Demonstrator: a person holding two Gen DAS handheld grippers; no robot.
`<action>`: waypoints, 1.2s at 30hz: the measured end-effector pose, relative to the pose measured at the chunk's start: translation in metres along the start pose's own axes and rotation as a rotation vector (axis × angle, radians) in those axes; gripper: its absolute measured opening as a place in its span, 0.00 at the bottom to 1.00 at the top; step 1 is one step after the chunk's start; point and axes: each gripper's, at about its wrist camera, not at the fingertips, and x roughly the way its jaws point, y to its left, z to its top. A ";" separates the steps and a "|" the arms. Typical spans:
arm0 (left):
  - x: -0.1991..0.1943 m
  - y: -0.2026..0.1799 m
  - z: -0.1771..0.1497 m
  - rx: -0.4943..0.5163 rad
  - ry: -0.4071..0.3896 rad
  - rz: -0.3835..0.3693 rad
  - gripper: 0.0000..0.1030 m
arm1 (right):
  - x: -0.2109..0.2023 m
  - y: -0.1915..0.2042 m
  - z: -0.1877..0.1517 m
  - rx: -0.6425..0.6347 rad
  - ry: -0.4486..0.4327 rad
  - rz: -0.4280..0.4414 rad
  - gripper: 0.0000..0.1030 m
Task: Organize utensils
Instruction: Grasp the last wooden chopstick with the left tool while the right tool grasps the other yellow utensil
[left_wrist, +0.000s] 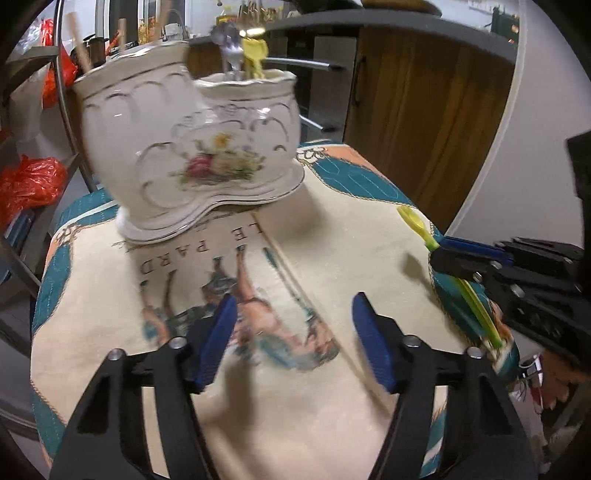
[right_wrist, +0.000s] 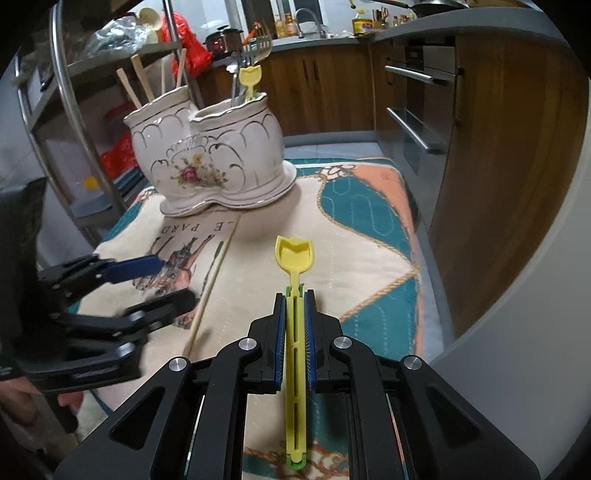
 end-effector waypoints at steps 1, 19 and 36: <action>0.005 -0.004 0.003 0.002 0.013 0.012 0.53 | -0.001 -0.002 -0.001 0.001 -0.001 0.000 0.11; 0.014 0.004 0.005 0.066 0.112 -0.011 0.05 | -0.003 0.006 -0.006 -0.022 -0.004 0.044 0.11; -0.027 0.069 -0.036 0.233 0.228 -0.051 0.06 | 0.021 0.034 -0.011 -0.168 0.196 0.046 0.13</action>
